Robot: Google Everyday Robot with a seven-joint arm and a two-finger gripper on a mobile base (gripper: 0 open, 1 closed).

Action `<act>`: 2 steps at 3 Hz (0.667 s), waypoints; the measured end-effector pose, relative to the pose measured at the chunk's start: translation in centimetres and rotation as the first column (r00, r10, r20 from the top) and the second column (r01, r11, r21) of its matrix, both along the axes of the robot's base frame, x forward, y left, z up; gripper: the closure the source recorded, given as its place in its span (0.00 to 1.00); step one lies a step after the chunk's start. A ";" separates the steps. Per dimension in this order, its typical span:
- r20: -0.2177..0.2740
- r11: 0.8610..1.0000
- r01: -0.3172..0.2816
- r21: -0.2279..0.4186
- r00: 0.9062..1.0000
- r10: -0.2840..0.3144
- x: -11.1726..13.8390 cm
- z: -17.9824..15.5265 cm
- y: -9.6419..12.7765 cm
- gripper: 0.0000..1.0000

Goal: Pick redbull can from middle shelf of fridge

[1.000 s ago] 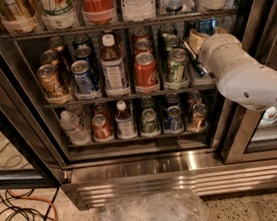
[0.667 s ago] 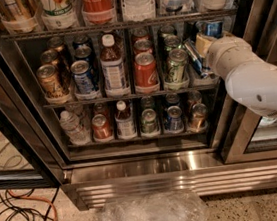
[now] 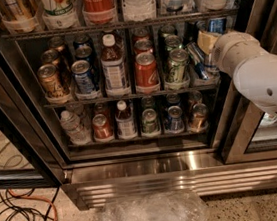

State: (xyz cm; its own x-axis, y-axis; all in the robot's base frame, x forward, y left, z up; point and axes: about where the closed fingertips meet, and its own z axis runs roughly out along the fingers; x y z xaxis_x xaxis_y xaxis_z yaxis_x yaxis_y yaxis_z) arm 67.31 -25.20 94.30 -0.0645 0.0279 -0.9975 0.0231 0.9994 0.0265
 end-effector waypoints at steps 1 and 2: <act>-0.056 0.998 -0.047 0.035 0.997 0.049 -1.2 -0.7 0.9 1.00; -0.177 0.989 -0.078 0.126 0.979 0.100 -4.7 -2.5 0.6 1.00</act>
Offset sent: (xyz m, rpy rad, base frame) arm -0.1211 0.0440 -0.0671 0.3259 0.5784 0.2698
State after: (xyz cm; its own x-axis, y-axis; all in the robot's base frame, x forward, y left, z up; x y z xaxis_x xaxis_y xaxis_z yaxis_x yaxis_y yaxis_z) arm 62.61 -24.58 91.83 -0.2524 0.1304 -0.9588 -0.0507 0.9877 0.1477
